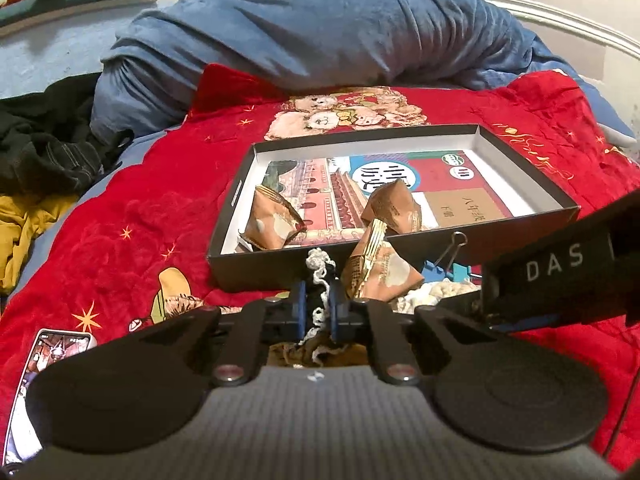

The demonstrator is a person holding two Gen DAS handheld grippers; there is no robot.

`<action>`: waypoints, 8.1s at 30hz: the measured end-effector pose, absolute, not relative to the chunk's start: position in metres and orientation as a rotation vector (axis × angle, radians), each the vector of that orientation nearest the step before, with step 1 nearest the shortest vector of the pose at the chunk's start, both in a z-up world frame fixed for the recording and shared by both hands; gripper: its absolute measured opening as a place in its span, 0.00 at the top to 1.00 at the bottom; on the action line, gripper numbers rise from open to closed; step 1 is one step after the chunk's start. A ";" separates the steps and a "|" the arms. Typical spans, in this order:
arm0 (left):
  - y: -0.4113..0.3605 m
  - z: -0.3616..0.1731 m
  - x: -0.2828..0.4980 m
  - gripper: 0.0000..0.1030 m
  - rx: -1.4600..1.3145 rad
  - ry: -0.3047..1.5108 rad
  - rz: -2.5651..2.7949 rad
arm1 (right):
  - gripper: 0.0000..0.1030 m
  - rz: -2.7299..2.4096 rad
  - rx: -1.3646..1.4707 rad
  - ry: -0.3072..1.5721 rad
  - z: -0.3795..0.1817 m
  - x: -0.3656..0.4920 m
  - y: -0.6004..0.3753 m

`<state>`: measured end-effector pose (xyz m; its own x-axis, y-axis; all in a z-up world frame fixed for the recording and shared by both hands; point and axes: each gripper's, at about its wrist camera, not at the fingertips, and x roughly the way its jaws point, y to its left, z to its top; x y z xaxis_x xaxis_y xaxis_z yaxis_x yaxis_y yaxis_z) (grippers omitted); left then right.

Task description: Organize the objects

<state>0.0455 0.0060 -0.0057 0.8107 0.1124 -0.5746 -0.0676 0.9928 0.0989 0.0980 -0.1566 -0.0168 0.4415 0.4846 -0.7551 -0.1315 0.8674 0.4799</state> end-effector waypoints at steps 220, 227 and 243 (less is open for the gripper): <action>-0.034 -0.014 0.118 0.82 -0.006 0.526 0.159 | 0.87 0.266 0.508 0.821 0.001 0.158 -0.189; -0.035 -0.014 0.116 0.80 -0.003 0.519 0.159 | 0.87 0.267 0.491 0.836 -0.003 0.158 -0.185; -0.042 -0.016 0.105 0.40 0.046 0.467 0.155 | 0.87 0.280 0.517 0.842 -0.005 0.158 -0.192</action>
